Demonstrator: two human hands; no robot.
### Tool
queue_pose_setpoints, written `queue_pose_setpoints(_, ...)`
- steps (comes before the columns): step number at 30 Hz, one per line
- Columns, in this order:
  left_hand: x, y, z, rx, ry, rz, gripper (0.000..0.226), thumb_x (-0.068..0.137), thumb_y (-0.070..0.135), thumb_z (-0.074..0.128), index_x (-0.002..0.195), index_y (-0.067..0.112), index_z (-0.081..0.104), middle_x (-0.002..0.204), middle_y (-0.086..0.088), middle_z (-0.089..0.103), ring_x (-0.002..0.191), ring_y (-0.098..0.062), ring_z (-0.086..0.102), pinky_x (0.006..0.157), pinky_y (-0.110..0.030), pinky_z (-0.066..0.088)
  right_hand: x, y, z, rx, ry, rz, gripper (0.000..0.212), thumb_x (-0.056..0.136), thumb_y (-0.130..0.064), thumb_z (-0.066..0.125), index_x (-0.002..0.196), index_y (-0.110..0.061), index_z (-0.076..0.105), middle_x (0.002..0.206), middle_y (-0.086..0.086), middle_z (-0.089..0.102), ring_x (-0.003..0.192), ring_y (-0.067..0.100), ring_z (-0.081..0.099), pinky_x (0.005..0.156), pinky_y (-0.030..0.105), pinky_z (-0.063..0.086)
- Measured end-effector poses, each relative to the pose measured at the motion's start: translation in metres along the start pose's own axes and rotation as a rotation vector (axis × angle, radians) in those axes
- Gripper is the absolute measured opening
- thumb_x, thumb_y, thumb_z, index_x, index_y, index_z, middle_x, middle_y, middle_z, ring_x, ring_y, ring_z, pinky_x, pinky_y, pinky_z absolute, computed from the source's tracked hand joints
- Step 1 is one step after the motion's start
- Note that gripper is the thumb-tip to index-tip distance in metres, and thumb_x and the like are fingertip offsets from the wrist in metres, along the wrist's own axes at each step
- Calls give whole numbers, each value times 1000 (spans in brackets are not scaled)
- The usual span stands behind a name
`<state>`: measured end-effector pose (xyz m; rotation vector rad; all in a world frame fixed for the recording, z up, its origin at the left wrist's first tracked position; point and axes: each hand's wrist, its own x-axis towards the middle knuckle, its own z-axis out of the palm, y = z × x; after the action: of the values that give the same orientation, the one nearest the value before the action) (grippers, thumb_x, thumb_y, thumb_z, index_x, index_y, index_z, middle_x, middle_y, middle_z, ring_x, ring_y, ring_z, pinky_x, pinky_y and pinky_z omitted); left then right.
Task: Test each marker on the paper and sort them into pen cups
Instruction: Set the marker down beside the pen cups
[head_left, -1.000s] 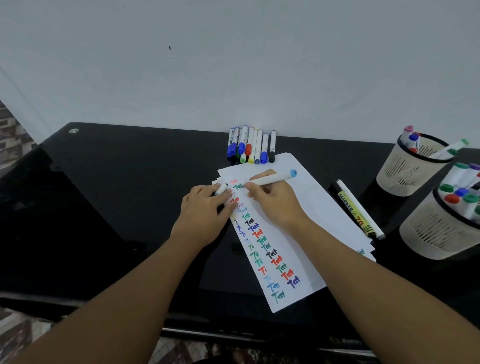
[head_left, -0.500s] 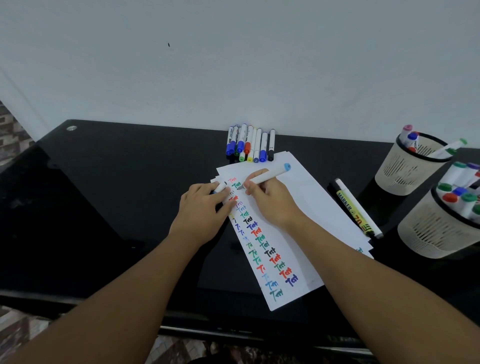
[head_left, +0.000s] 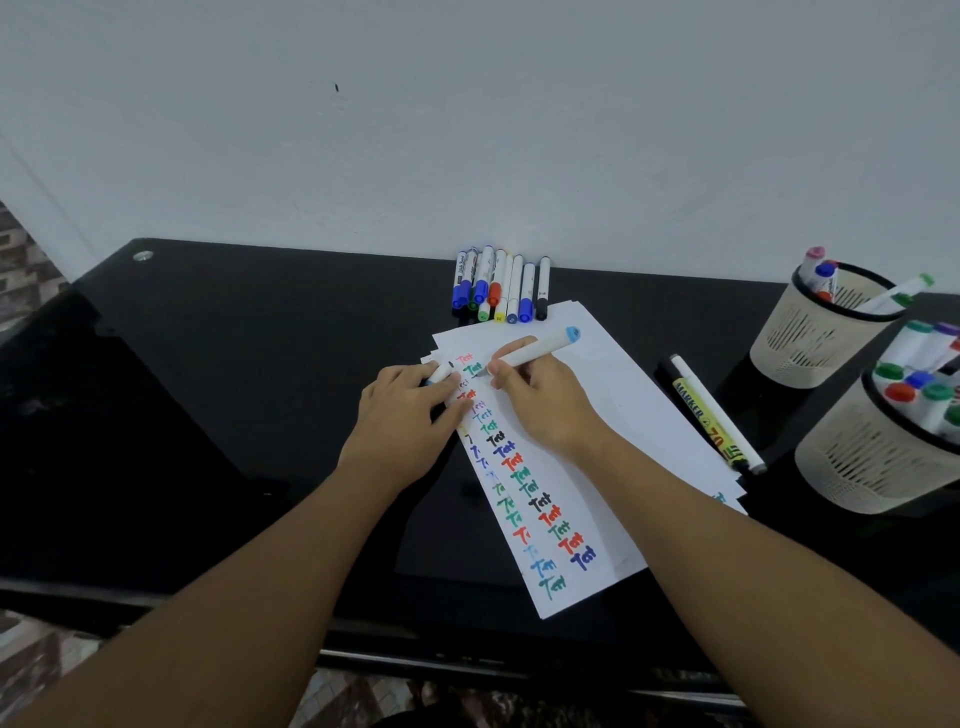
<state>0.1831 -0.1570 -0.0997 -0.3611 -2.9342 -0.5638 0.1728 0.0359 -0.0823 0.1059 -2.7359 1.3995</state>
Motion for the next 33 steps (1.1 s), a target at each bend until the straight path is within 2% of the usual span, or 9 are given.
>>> queue_pose_setpoints(4,0,0,2,-1,-6,0,49,102,56,44,146,37,52,154,6,43,142,-16,28,117,-41,25,-3,-1,-1,6,5,51,27,107,-42,51,115,-17,60,99,0,70,92,14,68,88,40,58)
queue_pose_setpoints(10,0,0,1,-13,1,4,49,101,56,44,145,36,54,153,6,45,141,-17,29,117,-42,26,-2,2,-2,102,48,90,25,107,-41,51,112,-20,63,101,-7,68,96,10,65,91,37,55)
queue_pose_setpoints(14,-1,0,1,-18,1,4,49,101,56,44,145,36,53,153,6,44,141,-17,29,117,-42,26,0,2,0,68,17,101,26,106,-42,53,117,-22,63,102,-6,70,97,13,68,92,42,58)
queue_pose_setpoints(30,-1,2,0,-13,-1,-3,49,101,55,45,145,36,53,154,6,44,142,-16,28,117,-42,26,-1,1,-1,13,43,110,26,107,-41,50,115,-19,62,103,-5,68,97,13,67,87,32,55)
queue_pose_setpoints(33,0,2,-1,-13,0,-2,48,101,55,46,146,36,53,154,6,44,142,-17,28,116,-42,25,0,1,-1,-1,37,95,27,107,-42,50,116,-20,62,103,-5,68,97,13,67,88,34,56)
